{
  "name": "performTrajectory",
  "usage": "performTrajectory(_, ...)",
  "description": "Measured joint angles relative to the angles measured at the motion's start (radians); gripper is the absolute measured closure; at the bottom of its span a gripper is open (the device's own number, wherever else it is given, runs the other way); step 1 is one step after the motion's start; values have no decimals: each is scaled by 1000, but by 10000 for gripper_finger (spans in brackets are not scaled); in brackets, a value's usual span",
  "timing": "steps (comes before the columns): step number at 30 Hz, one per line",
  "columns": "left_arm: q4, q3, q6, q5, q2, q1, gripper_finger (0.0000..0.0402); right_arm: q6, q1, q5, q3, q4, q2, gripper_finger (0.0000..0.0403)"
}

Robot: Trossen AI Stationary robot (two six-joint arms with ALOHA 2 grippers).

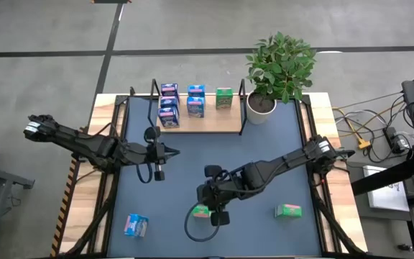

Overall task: Stack cereal on shelf
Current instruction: Put the left green cereal box on the shelf aligned with the other green cereal box

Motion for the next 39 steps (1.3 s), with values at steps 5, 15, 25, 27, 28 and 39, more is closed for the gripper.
performTrajectory(5,20,3,29,-2,-3,0,402,49,21,0,-67,37,10,196)
performTrajectory(15,41,4,36,-1,-6,0,402,273,45,-17,-103,66,104,92)
performTrajectory(25,51,4,80,0,-7,0,402,256,20,-73,-97,109,129,115)
performTrajectory(27,55,4,84,0,-8,0,402,242,11,-79,-97,107,136,130)
performTrajectory(28,55,4,85,0,-8,0,402,238,6,-93,-97,110,141,139)
performTrajectory(39,55,4,85,0,-8,0,402,218,-12,-160,-97,127,159,249)
